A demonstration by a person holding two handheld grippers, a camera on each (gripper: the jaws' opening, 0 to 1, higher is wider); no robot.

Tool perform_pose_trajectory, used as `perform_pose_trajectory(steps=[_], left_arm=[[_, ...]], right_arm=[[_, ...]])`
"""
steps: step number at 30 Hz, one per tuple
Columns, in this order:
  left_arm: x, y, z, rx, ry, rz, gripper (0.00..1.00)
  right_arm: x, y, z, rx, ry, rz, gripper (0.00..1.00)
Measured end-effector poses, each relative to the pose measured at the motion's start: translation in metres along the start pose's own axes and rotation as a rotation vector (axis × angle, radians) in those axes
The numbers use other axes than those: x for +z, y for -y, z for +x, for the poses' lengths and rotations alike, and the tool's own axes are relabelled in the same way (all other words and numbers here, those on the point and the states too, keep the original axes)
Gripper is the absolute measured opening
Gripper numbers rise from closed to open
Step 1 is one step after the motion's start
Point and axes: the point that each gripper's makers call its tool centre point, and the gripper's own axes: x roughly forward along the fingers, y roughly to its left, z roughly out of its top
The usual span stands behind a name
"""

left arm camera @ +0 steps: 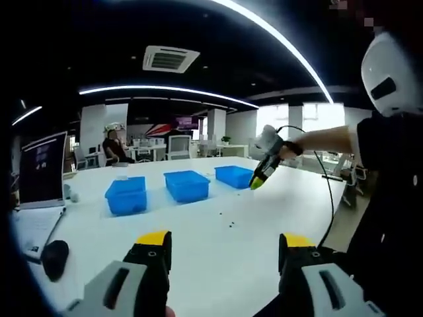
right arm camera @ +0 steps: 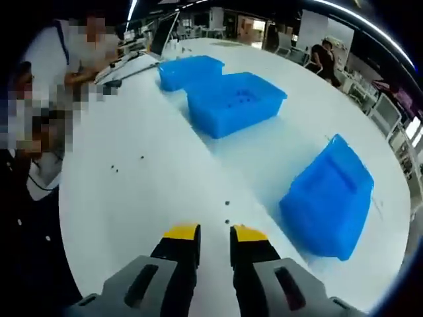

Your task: Pick up the resistors one by one and place each resistor into its matching bin, sorting the parts by color and model until every resistor is separated into the correct bin for its type

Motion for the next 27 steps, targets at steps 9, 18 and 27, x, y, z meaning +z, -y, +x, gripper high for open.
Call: perform_pose_trajectory(steps=[9, 18, 27], left_arm=[[-0.004, -0.002, 0.000, 0.007, -0.007, -0.008, 0.66], [-0.006, -0.004, 0.001, 0.012, -0.010, -0.014, 0.66], [-0.007, -0.002, 0.003, 0.005, -0.013, -0.007, 0.66]], right_arm=[[-0.004, 0.009, 0.015, 0.009, -0.051, 0.007, 0.18], [-0.008, 0.016, 0.022, -0.017, -0.073, 0.004, 0.11], [-0.008, 0.013, 0.022, -0.062, -0.084, -0.061, 0.05]])
